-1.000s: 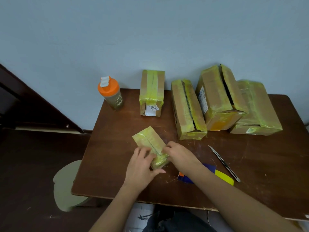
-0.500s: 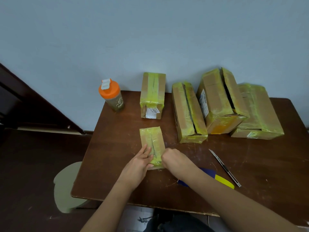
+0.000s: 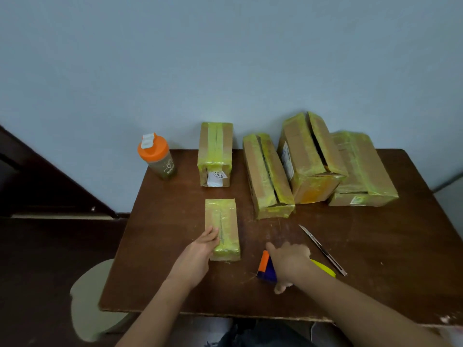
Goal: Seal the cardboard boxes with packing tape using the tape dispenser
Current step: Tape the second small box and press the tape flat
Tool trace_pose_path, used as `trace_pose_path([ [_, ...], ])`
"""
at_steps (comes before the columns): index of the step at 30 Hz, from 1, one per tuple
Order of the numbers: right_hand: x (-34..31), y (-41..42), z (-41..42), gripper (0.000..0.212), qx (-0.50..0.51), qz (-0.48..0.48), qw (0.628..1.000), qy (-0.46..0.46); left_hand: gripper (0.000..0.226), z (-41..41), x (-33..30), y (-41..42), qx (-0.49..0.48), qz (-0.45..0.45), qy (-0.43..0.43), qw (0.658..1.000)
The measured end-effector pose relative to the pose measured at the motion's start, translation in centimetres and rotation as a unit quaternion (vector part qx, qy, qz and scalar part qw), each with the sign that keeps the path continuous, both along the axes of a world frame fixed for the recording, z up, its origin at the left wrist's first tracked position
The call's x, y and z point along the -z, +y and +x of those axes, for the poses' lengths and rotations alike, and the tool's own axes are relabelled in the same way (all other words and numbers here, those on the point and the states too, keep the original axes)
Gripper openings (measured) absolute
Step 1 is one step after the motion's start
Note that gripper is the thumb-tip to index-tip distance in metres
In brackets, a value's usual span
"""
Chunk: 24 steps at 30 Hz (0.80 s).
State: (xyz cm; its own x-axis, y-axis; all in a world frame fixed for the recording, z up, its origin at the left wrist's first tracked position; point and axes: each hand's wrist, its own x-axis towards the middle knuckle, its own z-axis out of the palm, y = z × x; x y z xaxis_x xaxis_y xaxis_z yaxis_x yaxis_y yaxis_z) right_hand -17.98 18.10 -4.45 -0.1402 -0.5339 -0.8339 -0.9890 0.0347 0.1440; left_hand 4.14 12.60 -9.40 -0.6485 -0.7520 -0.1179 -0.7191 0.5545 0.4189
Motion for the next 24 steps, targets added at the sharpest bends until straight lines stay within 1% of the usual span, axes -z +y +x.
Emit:
trace_pose_path([
  [2, 0.3, 0.7, 0.2, 0.113, 0.000, -0.013, 1.000, 0.024, 0.049, -0.3, -0.3, 0.2, 0.007, -0.027, -0.004, 1.000],
  [4, -0.2, 1.4, 0.1, 0.105, -0.014, -0.006, 0.999, 0.046, 0.047, -0.7, -0.6, 0.7, 0.012, -0.068, 0.003, 0.998],
  [7, -0.7, 1.9, -0.1, 0.092, -0.026, -0.012, 0.999, 0.046, 0.040, -1.6, -1.1, 1.7, 0.027, -0.101, 0.041, 0.994],
  [9, -0.5, 2.1, -0.6, 0.085, -0.040, -0.039, 0.998, 0.032, 0.038, -2.5, -1.5, 2.3, 0.029, -0.098, 0.055, 0.993],
  [10, -0.3, 2.2, -0.9, 0.080, -0.041, -0.056, 0.997, 0.021, 0.037, -2.9, -1.8, 2.5, 0.012, -0.076, 0.059, 0.995],
  [12, 0.0, 2.5, -1.6, 0.074, -0.031, -0.086, 0.996, -0.005, 0.034, -3.4, -2.0, 2.5, -0.043, 0.008, 0.077, 0.996],
  [14, 0.2, 2.7, -2.1, 0.074, -0.024, -0.098, 0.995, -0.022, 0.031, -3.8, -2.4, 2.4, -0.112, 0.083, 0.113, 0.984],
  [16, 0.4, 2.9, -2.4, 0.075, -0.019, -0.104, 0.994, -0.029, 0.029, -3.9, -2.9, 2.3, -0.163, 0.111, 0.129, 0.972],
  [19, 0.5, 2.8, -2.2, 0.075, -0.021, -0.106, 0.994, -0.027, 0.027, -3.5, -3.4, 2.3, -0.180, 0.146, 0.128, 0.964],
  [22, 0.7, 2.5, -1.9, 0.073, -0.030, -0.103, 0.994, -0.021, 0.023, -3.1, -3.3, 2.1, -0.201, 0.203, 0.132, 0.949],
  [24, 0.8, 2.1, -1.6, 0.069, -0.036, -0.097, 0.995, -0.013, 0.021, -3.0, -3.2, 2.1, -0.218, 0.258, 0.124, 0.933],
])
